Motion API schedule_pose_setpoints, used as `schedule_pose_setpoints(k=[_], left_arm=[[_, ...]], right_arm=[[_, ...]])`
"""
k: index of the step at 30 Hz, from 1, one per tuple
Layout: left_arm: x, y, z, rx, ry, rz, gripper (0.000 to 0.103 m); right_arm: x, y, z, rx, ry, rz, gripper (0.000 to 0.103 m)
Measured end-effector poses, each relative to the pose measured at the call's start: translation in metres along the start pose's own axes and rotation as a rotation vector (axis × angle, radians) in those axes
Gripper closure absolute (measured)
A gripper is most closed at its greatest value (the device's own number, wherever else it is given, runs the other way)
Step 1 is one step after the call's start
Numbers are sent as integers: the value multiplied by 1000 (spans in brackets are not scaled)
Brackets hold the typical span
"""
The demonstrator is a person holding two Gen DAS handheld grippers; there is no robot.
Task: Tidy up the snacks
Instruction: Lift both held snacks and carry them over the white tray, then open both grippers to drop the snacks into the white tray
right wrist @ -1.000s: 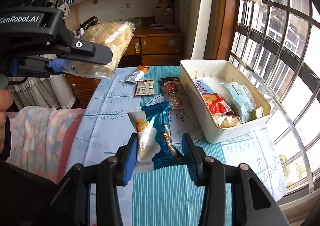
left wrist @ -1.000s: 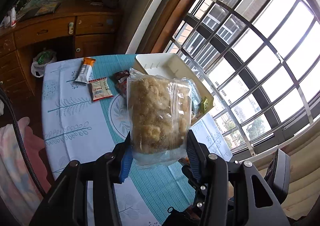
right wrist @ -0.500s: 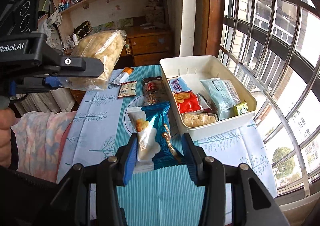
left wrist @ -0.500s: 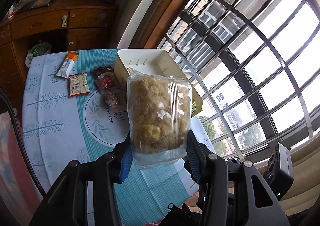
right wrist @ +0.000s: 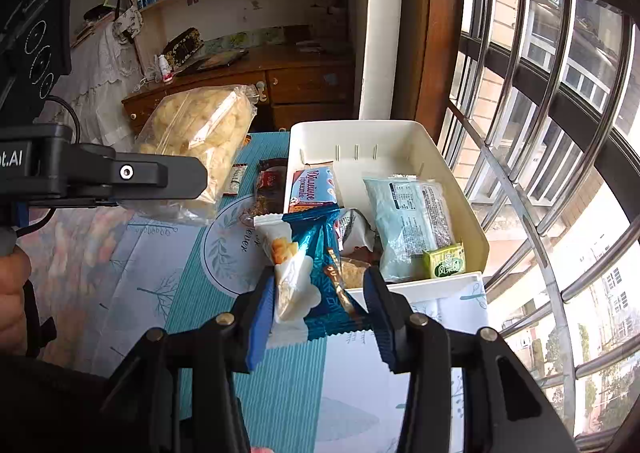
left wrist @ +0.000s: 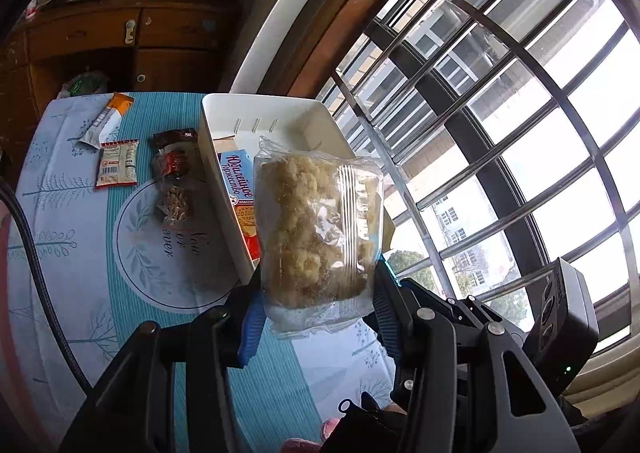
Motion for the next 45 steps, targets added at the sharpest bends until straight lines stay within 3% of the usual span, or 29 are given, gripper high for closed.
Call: schedule_pose_setpoints(k=[9,22,26,29,34,38,45], left_arm=[[-6,-44,-15,-32,113,4,56],[-20,-97,-16,-81,217,8,56],[-23,-101,-18,-83,222,7,52],[-26,-100,-17,-97,223,0,40],[-32,-90,-11,-150,216,-47,35],[-32,-82,-3,-193,222,-59,33],[-25,-70,14,-238,253,-60,33]], right_arm=[[-8,-15,-51,-19,72,55,59],[-25,-48,-87,-63,126,126,59],[-29,-58,-94,-74,111,135,58],[-32,-64,-101,-76,88,137,57],[-34,-70,-106,-89,46,151,57],[-34,-73,-106,-92,31,153,44],[-33,-69,-101,-99,7,144,43]])
Point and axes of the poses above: each gripper's, at about its wrist camera, not at the fingertips, and y roughly against the way its jaws point, z to its left, x to its underside, the point moved 9 cm from there along -y, roughly the way its jaws point, and after that the axes turned 11 degrees about -x, right-handed, at the moved point
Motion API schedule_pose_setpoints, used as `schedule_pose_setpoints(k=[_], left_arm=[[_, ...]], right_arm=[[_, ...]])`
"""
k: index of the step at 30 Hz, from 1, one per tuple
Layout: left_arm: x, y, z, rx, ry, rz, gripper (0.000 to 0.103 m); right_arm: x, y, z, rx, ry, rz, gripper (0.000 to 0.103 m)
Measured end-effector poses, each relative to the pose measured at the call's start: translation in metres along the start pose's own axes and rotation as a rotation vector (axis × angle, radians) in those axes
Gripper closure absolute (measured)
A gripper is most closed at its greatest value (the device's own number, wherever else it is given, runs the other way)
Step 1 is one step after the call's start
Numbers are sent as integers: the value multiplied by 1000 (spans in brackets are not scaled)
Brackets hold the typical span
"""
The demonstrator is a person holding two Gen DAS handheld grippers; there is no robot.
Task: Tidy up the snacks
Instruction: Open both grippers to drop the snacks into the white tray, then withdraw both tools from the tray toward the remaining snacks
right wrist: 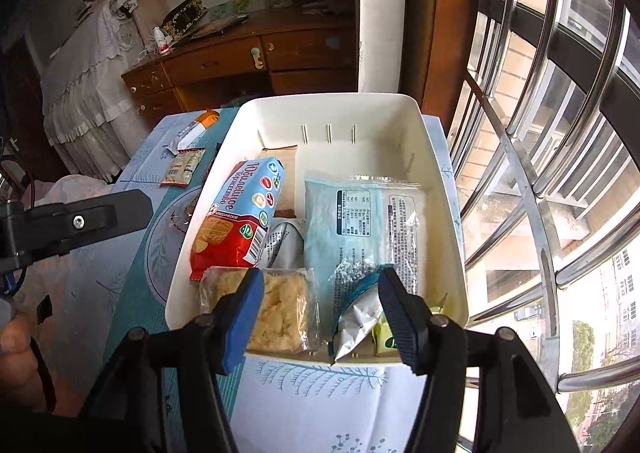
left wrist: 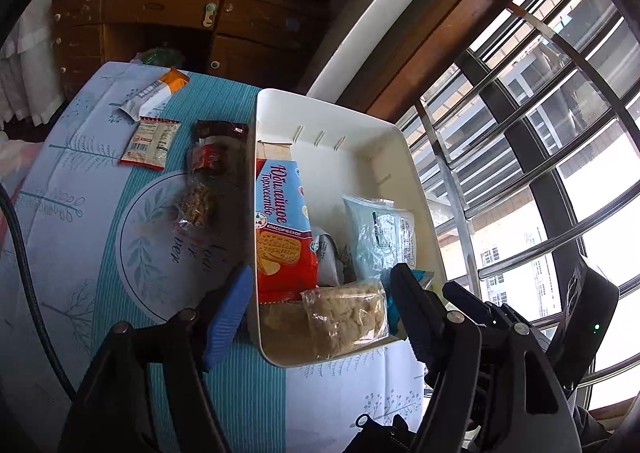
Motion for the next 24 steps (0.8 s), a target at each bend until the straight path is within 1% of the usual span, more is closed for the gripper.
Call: schedule_pose_setpoints(k=[3,6,12,15,24], left_arm=[[1,7,6,-7,3,-10,33],[4,14,12,-16,-3,-18,28],[10,35,27,-34,-31,-39,27],[12,48,41,-53,-44,-55,24],[18,81,97,-101,-67,-65,22]], right_arm=[[2,2,3,-7,-17,0,43],[5,4,7,-7,-35,1,43],[11,4,19,-26,-85,8,42],[14,3,27,-46,-119,12,42],[21,-2,55,-84,-234,-3,42]])
Point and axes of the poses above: each gripper's, at about its wrist camera, not at the fingertips, and y roughly against the way its jaws point, z to its left, x to its underside, the point moved 9 cm from there along -y, roughly the way its jaws point, and after that the axes turned 11 degrees about -x, right-handed, at the moved point
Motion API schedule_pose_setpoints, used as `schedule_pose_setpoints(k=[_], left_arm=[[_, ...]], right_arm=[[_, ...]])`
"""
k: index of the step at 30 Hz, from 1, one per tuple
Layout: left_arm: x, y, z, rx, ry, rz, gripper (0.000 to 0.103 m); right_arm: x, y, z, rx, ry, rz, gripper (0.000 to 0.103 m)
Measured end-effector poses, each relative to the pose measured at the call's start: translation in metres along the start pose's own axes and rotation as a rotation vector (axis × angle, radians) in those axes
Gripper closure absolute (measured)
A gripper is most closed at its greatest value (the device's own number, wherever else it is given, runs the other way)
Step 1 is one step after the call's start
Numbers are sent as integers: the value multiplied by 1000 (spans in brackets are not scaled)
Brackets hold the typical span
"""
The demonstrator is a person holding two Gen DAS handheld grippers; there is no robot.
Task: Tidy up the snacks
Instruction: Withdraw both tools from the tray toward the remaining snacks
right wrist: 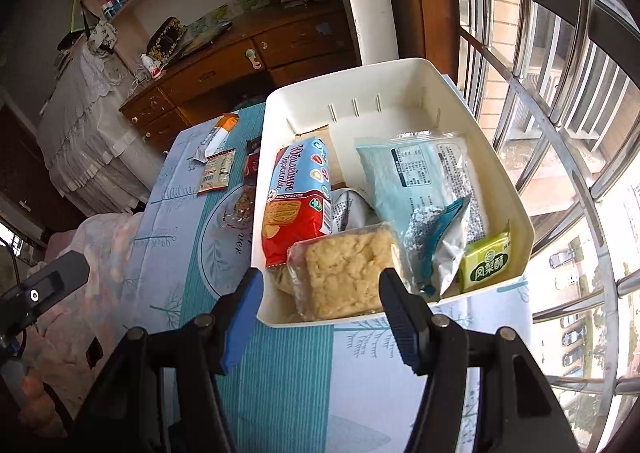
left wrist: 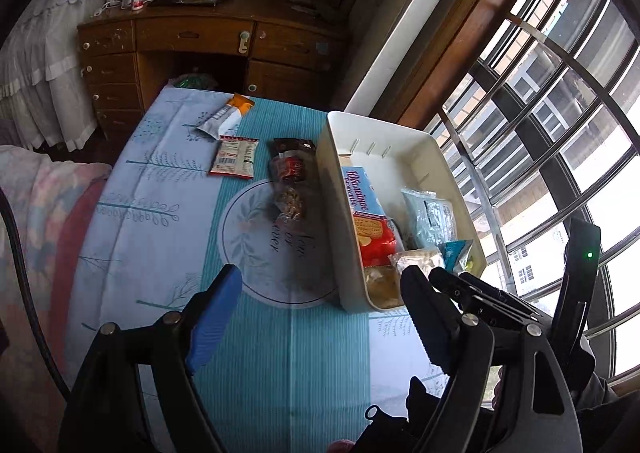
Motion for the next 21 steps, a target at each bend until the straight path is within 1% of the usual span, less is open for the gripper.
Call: schedule_pose_setpoints(k=[6,10,16,21], left_arm=[[-6,16,46,-19,-10,-8,18],[-10,25,74,-27,-24,-9,18],[-16,31,115,-22,-44,2,18],[-26,30,139,-10,-78,12,18]], right_arm=[[6,-6,20,-8,-92,-19,42],[13,-13,38,-17,-141,-27,42],[23,-26,65,-18,-207,-37,42],[33,-40,89,-10,-234,-41,42]])
Point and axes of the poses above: each gripper's, at about its wrist camera, not at the fingertips, and y roughly against the way its jaws point, z to its left, x to its underside, the point moved 9 cm from there along -y, roughly the way its jaws point, and after that the axes turned 11 degrees about -x, right-handed, at the moved point
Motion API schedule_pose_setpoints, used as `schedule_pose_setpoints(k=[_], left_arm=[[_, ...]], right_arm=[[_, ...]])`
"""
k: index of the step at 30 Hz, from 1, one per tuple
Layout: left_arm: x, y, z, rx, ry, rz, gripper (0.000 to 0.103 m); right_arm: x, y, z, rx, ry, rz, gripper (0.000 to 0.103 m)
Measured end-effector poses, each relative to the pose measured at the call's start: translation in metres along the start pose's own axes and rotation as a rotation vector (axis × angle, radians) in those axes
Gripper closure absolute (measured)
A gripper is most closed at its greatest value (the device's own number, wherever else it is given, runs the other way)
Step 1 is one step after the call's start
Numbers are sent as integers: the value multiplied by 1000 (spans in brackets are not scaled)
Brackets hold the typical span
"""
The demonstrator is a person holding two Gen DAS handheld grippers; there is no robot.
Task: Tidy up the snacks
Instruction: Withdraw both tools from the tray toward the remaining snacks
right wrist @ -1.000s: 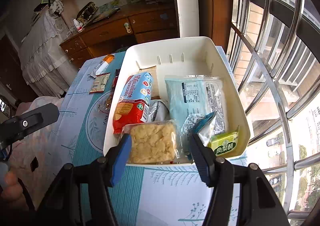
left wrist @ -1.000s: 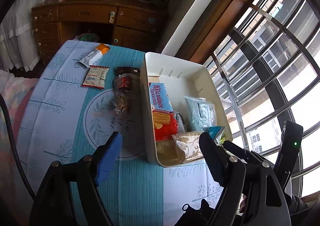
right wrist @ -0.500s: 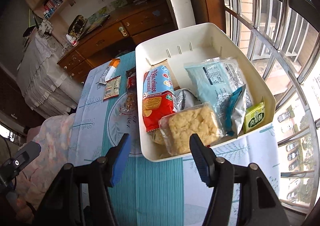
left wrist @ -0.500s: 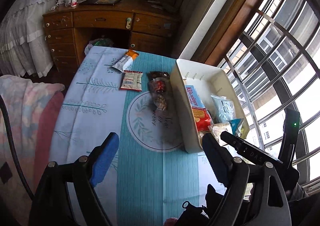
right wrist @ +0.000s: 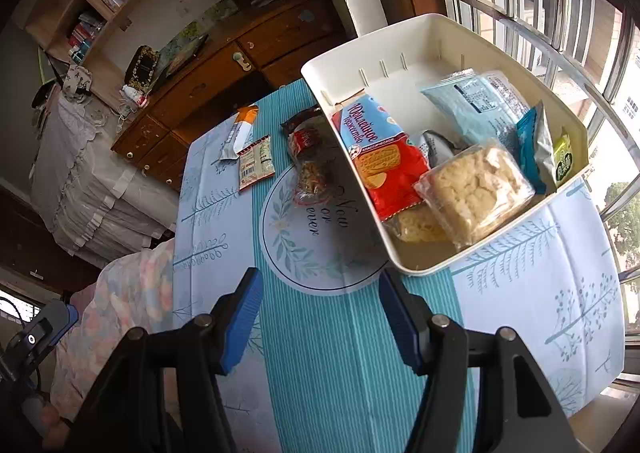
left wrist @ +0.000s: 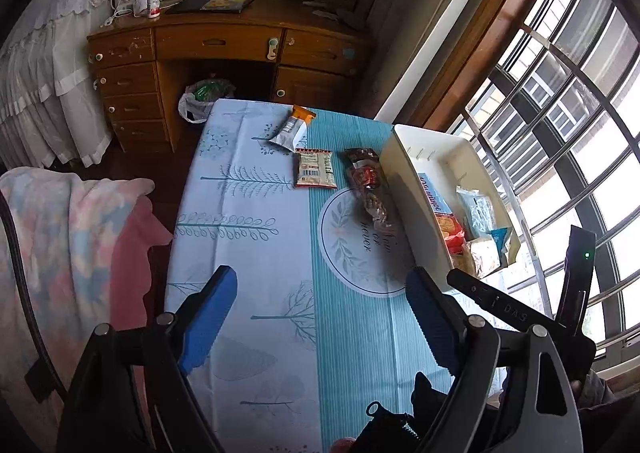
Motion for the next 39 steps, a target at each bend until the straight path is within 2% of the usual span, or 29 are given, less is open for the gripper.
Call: schedule_pose_setpoints(k=[6,9,13,21,30,36,39], left_arm=[[-17,-6,16,45,-62,31,18],[-26,-13,22,39,-92,84,18],[-42,-22,26,42,-122,115,18],[-80,-53,25,51,-87,169,18],[-118,-101,10,13,-72,237,18],[-134,-136,-3,-11,-70,283,18],[-140,-157,-11,-11,-61,313,18]], right_arm=[[15,-14,21,27,-30,-24,42],[19,-19,28,50,-32,-42,42],[22,-24,41,94,-8,-69,42],[19,-37,61,157,120,-75,42],[-8,-65,78,213,302,-112,42],[-26,-90,77,259,389,-121,42],[-34,-104,72,311,436,-108,42]])
Point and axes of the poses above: each gripper's, at about its wrist camera, not at the fingertips, and y roughly against the way its jaws point, z to its left, x to its underside, the point moved 9 cm from there along -y, roughly the way its jaws point, and after that the axes turned 11 degrees about -x, right-handed, at the moved point
